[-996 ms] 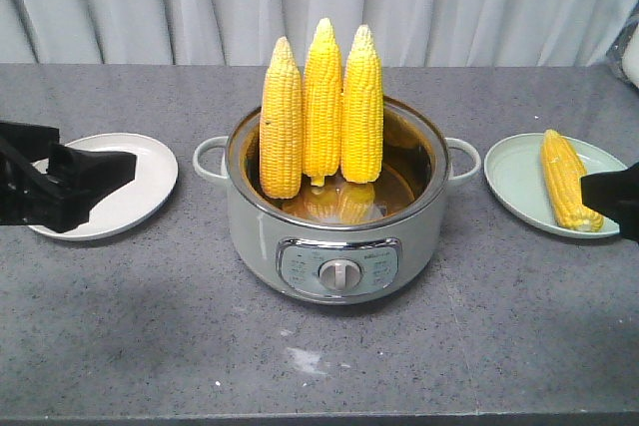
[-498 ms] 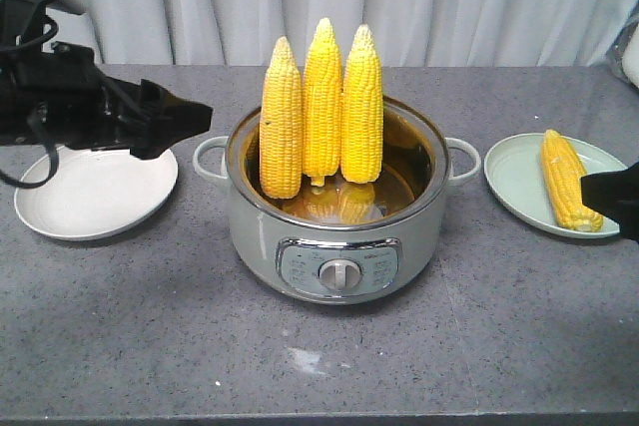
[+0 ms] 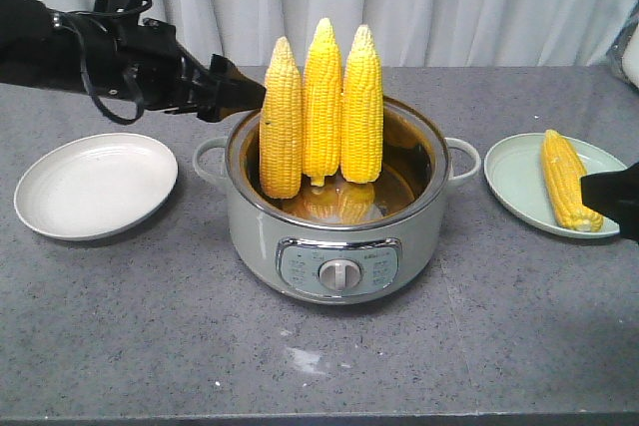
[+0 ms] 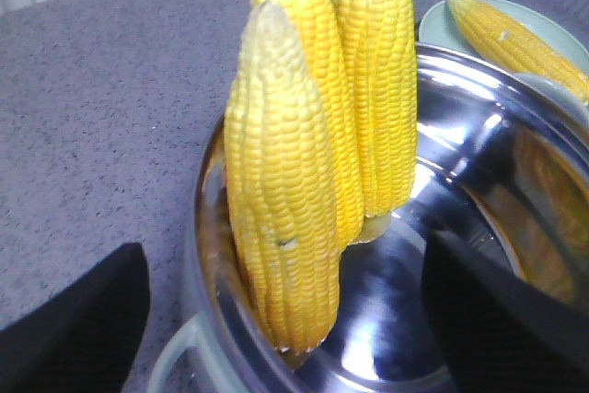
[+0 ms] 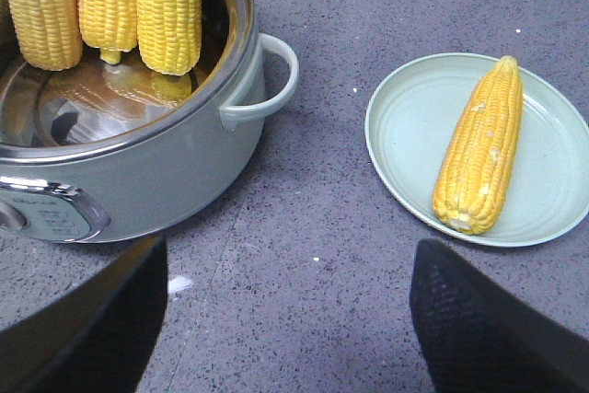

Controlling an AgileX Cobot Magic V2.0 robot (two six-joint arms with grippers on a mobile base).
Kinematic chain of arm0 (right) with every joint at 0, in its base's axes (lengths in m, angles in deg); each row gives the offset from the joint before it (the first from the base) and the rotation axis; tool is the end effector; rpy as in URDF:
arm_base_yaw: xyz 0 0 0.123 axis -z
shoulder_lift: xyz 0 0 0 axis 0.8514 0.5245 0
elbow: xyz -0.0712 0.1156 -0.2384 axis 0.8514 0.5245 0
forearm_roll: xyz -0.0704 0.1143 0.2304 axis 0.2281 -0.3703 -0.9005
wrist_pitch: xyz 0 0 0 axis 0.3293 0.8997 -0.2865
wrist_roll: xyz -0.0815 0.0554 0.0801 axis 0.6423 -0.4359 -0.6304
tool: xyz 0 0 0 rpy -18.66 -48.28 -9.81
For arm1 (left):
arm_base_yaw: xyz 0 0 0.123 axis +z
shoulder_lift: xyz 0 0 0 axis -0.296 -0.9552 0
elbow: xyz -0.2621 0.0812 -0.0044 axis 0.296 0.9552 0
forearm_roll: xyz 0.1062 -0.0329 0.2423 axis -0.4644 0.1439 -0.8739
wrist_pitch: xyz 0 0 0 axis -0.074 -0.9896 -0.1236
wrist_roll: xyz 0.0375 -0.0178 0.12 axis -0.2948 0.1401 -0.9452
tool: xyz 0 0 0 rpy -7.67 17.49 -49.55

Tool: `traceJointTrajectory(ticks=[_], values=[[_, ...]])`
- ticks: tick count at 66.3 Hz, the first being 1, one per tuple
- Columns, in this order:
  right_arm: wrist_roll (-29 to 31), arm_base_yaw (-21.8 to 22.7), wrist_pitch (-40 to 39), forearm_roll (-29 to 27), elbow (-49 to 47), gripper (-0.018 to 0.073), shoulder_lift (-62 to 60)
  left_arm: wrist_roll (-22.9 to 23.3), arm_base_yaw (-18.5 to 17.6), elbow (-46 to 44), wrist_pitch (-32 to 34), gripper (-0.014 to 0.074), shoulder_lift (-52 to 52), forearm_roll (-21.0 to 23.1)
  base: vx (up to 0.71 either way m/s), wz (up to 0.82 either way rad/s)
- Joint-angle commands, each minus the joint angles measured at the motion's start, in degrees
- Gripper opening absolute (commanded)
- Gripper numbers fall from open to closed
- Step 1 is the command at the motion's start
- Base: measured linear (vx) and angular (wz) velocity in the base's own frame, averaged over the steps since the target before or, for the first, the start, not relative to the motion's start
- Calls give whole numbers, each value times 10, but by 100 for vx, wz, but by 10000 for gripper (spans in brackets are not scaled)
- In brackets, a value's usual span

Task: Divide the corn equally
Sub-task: 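Grasp a corn cob with the left gripper and lift it out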

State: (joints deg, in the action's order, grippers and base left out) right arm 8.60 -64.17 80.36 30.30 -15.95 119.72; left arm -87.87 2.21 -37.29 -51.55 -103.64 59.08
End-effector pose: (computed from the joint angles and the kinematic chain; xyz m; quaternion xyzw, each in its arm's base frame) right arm 0.2106 0.0404 0.3556 -0.1359 0.8902 0.0606 0.4306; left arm 0.3874 -0.1642 0.3176 0.2635 0.8365 -0.2437 0.4140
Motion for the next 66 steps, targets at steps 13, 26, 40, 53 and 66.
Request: traceJointTrajectory(ticks=[13,26,40,53,66], values=[[1,0,-36,-5,-15,524,-3,-14,-26,-89,24,587,-48,29,0,0],[1,0,-36,-4,-15,524,-3,-14,-38,-125,58,587,-91,29,0,0],[1,0,-36,-4,-15,524,-3,-47,-61,-157,77,587,-130,29,0,0],[1,0,-36,-4,-15,524,-3,-68,-61,-160,78,563,-137,29,0,0],[1,0,-36,-4,-15,524,-3,-68,-61,-160,77,443,-132,29,0,0]])
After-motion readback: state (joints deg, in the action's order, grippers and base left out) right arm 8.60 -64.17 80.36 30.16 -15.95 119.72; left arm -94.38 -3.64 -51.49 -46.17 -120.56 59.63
